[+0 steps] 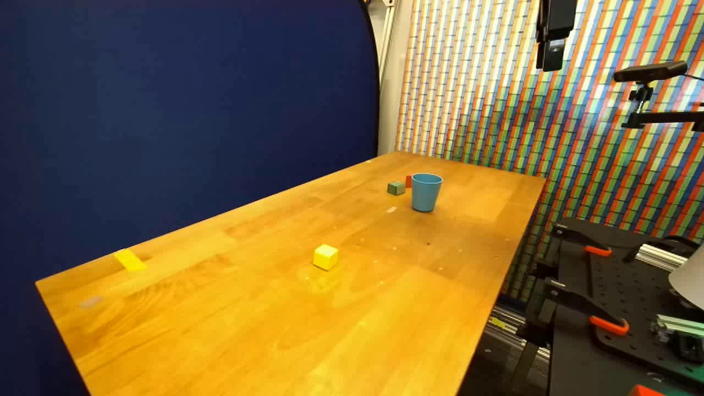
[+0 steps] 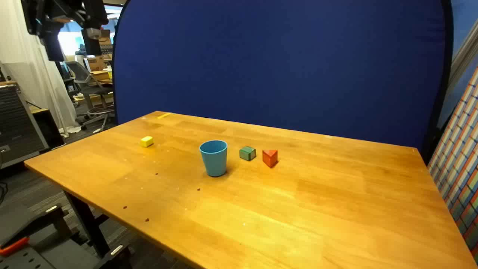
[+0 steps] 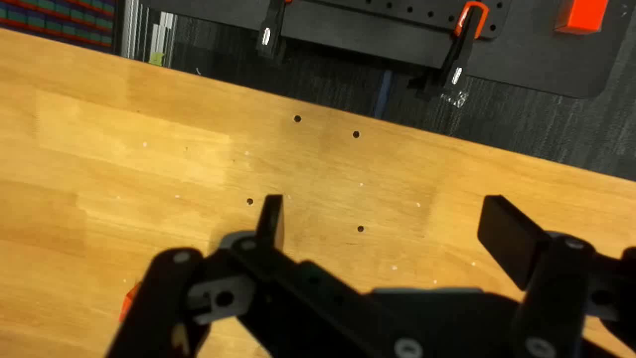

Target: Put the yellow block in the blue cup

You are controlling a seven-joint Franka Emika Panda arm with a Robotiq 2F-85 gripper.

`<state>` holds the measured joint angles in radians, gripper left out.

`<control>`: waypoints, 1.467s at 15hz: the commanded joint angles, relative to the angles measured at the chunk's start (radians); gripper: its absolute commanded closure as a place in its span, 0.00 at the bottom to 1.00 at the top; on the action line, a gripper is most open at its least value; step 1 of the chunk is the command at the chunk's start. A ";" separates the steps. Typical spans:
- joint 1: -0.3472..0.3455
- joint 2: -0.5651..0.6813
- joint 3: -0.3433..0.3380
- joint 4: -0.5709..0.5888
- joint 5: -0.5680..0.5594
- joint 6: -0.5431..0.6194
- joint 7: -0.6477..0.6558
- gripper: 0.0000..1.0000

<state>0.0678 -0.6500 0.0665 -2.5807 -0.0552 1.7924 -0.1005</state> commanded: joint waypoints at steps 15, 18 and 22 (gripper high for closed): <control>0.093 0.380 0.143 0.071 -0.009 0.298 0.086 0.00; 0.127 0.582 0.192 0.142 -0.026 0.426 0.125 0.00; 0.160 0.840 0.204 0.294 -0.094 0.521 0.164 0.00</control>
<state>0.2074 -0.0050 0.2730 -2.4366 -0.0893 2.2742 0.0320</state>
